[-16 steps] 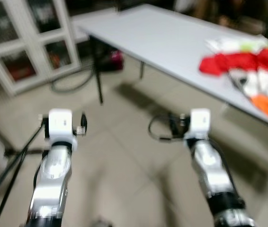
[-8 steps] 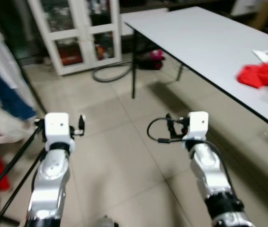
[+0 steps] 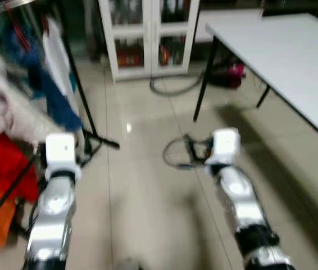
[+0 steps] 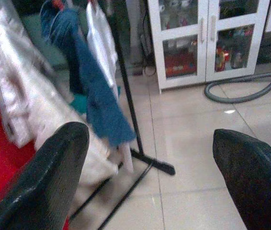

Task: Hang hanger

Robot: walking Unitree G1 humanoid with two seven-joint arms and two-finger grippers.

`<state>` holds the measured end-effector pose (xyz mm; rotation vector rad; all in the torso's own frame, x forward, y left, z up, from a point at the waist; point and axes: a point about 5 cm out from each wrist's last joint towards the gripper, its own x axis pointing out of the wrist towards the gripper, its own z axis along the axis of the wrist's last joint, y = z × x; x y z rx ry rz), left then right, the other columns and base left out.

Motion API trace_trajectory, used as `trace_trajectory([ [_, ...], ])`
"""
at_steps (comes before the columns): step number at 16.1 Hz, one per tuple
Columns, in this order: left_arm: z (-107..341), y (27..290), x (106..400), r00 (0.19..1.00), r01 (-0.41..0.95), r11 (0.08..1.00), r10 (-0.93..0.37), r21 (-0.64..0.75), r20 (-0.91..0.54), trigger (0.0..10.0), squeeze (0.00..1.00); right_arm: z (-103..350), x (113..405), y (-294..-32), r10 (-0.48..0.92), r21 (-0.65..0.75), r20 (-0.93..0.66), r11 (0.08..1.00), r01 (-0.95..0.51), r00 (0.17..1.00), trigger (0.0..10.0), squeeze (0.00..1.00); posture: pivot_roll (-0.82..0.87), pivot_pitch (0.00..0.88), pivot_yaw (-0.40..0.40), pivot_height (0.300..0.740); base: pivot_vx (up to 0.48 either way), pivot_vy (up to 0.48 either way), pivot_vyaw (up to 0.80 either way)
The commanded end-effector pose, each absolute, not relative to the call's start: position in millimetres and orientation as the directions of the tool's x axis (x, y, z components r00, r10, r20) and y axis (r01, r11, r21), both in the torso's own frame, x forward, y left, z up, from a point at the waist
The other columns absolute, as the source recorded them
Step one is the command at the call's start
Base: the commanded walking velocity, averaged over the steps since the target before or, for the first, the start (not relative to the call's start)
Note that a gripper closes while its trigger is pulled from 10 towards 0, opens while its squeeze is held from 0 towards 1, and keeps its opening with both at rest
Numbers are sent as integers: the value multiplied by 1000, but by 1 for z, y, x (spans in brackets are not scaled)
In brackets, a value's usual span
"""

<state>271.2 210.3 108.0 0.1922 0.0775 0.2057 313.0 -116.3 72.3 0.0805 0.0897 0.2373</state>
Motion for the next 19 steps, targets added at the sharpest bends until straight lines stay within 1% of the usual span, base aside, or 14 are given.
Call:
trace_trajectory([
  [1, 114, 199, 274, 983, -170, 966, 179, 197, -29, 10000, 0, 67, 312, -133, 194, 85, -107, 979, -185, 975, 10000, 55, 104, 40, 6, 740, 480, 0, 469],
  [2, 115, 199, 275, 984, -170, 965, 178, 199, -25, 10000, 0, 66, 313, -133, 180, 74, -116, 982, -173, 977, 10000, 16, 105, 39, 7, 740, 480, 0, 0],
  [3, 115, 199, 276, 984, -169, 965, 177, 203, -20, 10000, 0, 66, 314, -134, 170, 60, -121, 985, -164, 978, 10000, 0, 104, 38, 7, 740, 480, 0, 0],
  [5, 117, 198, 276, 986, -162, 963, 167, 217, -5, 10000, 0, 69, 315, -133, 186, 70, -99, 981, -179, 978, 10000, 8, 104, 38, 6, 740, 480, 0, 0],
  [8, 121, 192, 277, 991, -136, 966, 135, 218, 19, 10000, 0, 69, 315, -132, 192, 55, -102, 981, -187, 976, 10000, 43, 107, 36, 3, 740, 480, 0, 779],
  [9, 116, 196, 278, 979, -192, 944, 204, 267, -19, 10000, 0, 69, 316, -132, 193, 59, -103, 980, -188, 976, 10000, 63, 110, 36, 3, 740, 0, 0, 744],
  [10, 109, 202, 278, 968, -216, 938, 243, 271, -67, 10000, 0, 69, 316, -132, 195, 63, -104, 980, -190, 975, 10000, 78, 112, 36, 4, 740, 0, 0, 738],
  [11, 108, 204, 277, 965, -224, 934, 252, 280, -70, 10000, 0, 68, 317, -132, 197, 73, -109, 979, -189, 974, 10000, 94, 117, 38, 4, 740, 0, 0, 731],
  [14, 110, 205, 275, 967, -226, 936, 250, 271, -56, 10000, 0, 67, 316, -129, 210, 84, -111, 976, -202, 971, 10000, 118, 124, 40, 3, 740, 0, 0, 713],
  [19, 115, 196, 275, 977, -194, 935, 210, 298, -23, 10000, 0, 66, 318, -127, 232, 90, -113, 971, -222, 966, 10000, 157, 133, 31, -2, 740, 0, 0, 663],
])
